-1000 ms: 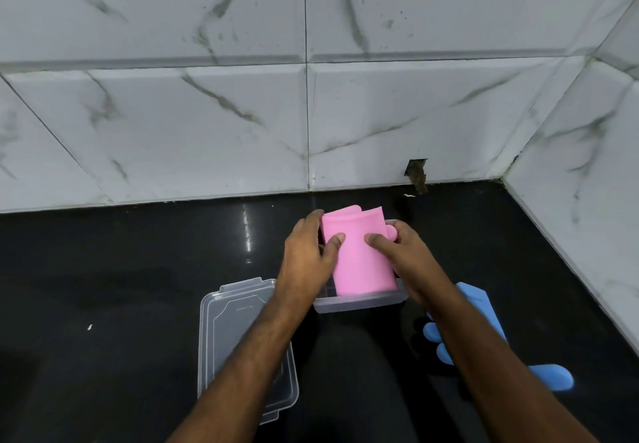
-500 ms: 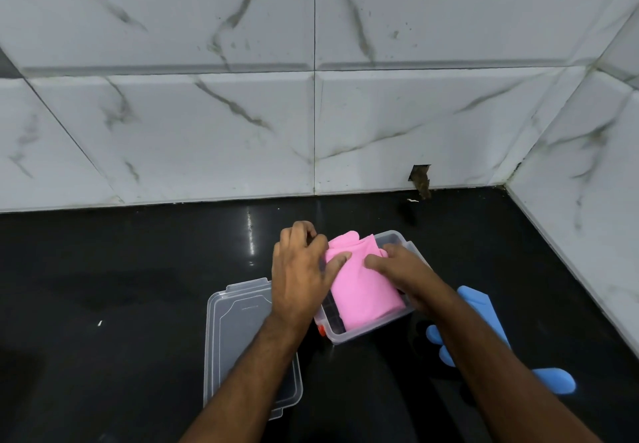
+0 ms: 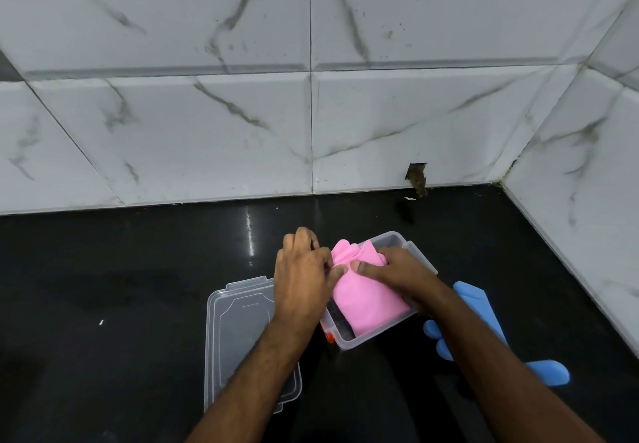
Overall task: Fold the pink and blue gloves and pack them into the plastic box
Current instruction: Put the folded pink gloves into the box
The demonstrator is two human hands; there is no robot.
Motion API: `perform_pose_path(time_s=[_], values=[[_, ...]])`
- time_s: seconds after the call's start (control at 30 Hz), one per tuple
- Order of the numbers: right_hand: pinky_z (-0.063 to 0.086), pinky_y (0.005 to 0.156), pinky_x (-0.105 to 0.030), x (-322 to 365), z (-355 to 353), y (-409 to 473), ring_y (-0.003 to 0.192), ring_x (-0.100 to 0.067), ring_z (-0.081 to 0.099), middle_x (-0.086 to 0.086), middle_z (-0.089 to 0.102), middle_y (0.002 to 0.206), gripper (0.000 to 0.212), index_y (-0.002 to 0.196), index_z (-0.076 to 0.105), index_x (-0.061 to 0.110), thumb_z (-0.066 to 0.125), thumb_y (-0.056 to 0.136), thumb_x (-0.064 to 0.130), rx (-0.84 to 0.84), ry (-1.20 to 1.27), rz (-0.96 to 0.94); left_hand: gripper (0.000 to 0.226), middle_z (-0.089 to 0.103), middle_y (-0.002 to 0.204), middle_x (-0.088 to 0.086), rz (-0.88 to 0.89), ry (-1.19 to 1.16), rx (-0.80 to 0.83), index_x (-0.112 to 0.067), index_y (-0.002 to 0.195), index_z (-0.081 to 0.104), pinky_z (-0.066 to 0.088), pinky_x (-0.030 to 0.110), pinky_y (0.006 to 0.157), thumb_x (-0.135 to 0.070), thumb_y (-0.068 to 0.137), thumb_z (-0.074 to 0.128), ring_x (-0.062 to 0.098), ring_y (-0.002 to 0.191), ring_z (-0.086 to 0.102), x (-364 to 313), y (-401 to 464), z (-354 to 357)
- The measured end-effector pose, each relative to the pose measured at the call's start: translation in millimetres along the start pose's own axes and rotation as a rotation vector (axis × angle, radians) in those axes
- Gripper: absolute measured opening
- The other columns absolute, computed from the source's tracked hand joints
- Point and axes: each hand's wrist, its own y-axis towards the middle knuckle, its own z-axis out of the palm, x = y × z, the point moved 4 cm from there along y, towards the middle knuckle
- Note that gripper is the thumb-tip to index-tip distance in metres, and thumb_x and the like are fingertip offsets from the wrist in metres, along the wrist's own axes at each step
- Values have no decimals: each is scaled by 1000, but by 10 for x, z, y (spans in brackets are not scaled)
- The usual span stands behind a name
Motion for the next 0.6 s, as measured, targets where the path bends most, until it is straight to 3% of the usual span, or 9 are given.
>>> perform_pose_path(time_s=[0.2,0.3,0.4,0.5,0.6], values=[[56,95,-47,-12,54,-4,103,-23,68,-6,73,113,52,119,70,16,71,86,57,46,-53,22,27,47,114,-3,-62,106,107,-19,105,79,48,31,87,-41,95,66,14,104,45,-47,-130,38],[57,95,-50,-43,57,3,104,-28,69,-10,72,115,53,121,68,16,74,85,55,136,47,90,22,47,117,0,-106,13,148,-15,106,72,52,31,87,-32,101,59,14,104,49,-70,-139,50],[56,97,-49,-41,86,29,107,-28,67,-9,69,120,59,130,61,16,74,86,53,211,41,159,5,48,113,3,-203,-131,194,-15,102,58,54,36,77,-20,100,59,20,93,62,-93,-139,57],[55,99,-48,-44,143,43,108,-27,66,-6,68,121,57,131,59,19,72,88,53,244,30,176,22,53,106,4,-222,-106,166,-22,107,43,46,40,65,-9,96,56,28,84,63,-86,-111,74],[54,100,-49,-49,200,43,111,-30,66,-10,68,124,56,133,59,17,69,90,53,229,46,184,28,62,108,3,-210,-52,210,-23,114,46,50,39,70,-17,94,64,27,92,65,-41,-35,103]])
